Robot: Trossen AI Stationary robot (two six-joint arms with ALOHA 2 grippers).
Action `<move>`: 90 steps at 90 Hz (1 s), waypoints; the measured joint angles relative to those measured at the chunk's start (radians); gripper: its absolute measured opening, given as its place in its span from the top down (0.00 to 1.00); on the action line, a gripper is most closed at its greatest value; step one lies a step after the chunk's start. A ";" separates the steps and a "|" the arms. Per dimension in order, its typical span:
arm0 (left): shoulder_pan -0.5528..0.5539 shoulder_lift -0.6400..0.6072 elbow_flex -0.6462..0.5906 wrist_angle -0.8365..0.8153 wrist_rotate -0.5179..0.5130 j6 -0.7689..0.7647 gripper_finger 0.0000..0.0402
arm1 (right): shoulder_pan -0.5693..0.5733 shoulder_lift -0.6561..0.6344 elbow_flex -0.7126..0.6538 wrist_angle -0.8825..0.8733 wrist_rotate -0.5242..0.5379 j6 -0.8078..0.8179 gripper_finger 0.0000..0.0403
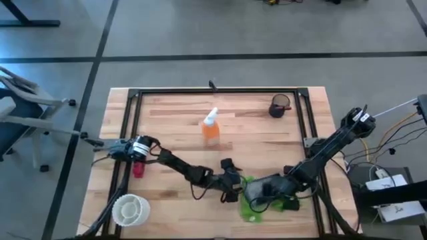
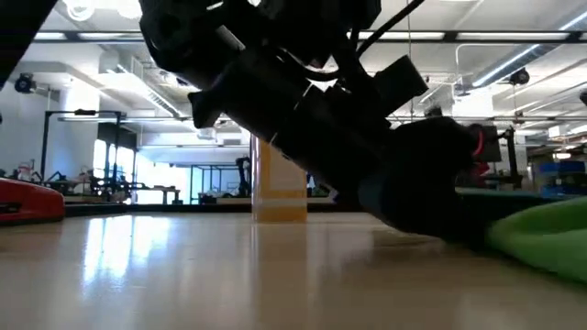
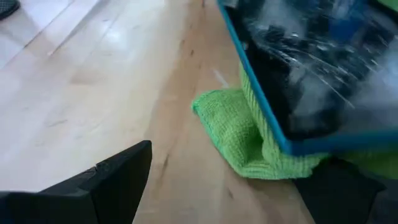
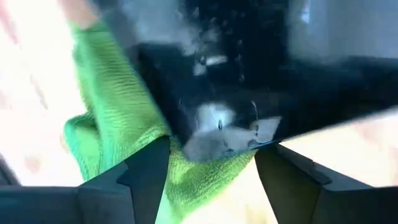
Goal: Apply microfiber cloth
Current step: Wipe the front and back of the blue cellphone with the green microfiber cloth
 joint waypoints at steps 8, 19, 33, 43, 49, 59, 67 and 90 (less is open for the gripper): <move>0.018 -0.017 -0.005 -0.055 -0.014 0.001 0.13 | -0.008 0.000 0.003 0.029 0.032 -0.003 0.48; 0.049 -0.068 -0.015 -0.208 -0.036 0.010 0.13 | -0.018 0.000 0.004 0.054 0.055 -0.023 0.47; 0.077 -0.154 -0.086 -0.316 -0.065 0.057 0.13 | -0.024 0.021 0.004 0.102 0.059 -0.056 0.47; 0.091 -0.220 -0.163 -0.341 -0.069 0.064 0.13 | -0.030 0.069 0.005 0.194 0.049 -0.082 0.48; 0.093 -0.263 -0.208 -0.364 -0.066 0.047 0.13 | -0.031 0.090 0.020 0.189 0.034 -0.086 0.48; 0.091 -0.321 -0.277 -0.356 -0.050 0.009 0.13 | -0.031 0.103 0.076 0.040 0.029 -0.114 0.48; 0.080 -0.350 -0.316 -0.277 -0.001 -0.010 0.13 | -0.026 0.091 0.114 -0.081 0.088 -0.138 0.46; 0.045 -0.291 -0.351 0.081 0.101 -0.005 0.13 | -0.019 0.086 0.112 -0.187 0.205 -0.166 0.46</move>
